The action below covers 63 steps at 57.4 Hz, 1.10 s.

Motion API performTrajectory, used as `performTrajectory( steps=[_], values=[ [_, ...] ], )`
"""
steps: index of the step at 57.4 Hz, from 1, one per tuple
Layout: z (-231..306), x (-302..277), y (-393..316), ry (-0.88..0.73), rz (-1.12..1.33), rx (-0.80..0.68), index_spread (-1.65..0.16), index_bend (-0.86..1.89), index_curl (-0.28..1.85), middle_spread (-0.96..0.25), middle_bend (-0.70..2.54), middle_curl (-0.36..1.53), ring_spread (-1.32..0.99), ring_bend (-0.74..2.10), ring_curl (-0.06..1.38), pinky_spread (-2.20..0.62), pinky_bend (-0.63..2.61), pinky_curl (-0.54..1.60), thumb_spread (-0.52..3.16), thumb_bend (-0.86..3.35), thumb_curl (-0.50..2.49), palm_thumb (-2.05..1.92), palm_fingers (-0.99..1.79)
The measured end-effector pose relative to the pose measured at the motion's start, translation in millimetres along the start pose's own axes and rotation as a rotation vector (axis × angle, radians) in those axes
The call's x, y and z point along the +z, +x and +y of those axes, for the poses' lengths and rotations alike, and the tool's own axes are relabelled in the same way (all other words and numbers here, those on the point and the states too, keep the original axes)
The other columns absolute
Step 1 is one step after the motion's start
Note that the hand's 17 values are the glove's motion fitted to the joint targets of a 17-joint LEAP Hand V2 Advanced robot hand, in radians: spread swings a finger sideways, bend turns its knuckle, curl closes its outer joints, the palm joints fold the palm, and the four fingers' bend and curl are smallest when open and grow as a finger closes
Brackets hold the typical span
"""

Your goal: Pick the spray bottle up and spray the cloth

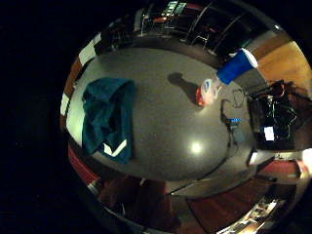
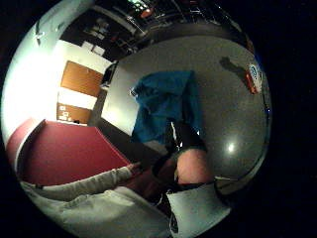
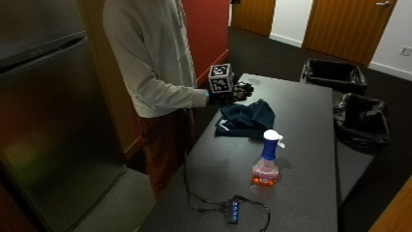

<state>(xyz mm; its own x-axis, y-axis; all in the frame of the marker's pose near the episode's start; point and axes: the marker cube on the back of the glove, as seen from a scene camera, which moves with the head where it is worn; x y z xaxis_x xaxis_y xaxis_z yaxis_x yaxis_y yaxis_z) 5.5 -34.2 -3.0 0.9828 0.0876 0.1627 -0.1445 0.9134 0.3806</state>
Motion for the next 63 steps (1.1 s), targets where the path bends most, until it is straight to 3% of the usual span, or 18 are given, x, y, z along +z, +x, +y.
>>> performTrajectory(
  steps=[34,63],
  values=[
    [10,-10,40,0.26,-0.16,0.157,-0.28,0.14,0.25,-0.02,0.19,0.31,0.02,0.29,0.26,0.15,0.41,0.34,0.94,-0.02,0.45,0.79,0.01],
    [0,-3,45,0.538,-0.218,0.625,-0.26,0.13,0.23,-0.02,0.22,0.33,0.0,0.33,0.28,0.12,0.41,0.35,0.95,-0.03,0.45,0.76,0.04]
  ],
)
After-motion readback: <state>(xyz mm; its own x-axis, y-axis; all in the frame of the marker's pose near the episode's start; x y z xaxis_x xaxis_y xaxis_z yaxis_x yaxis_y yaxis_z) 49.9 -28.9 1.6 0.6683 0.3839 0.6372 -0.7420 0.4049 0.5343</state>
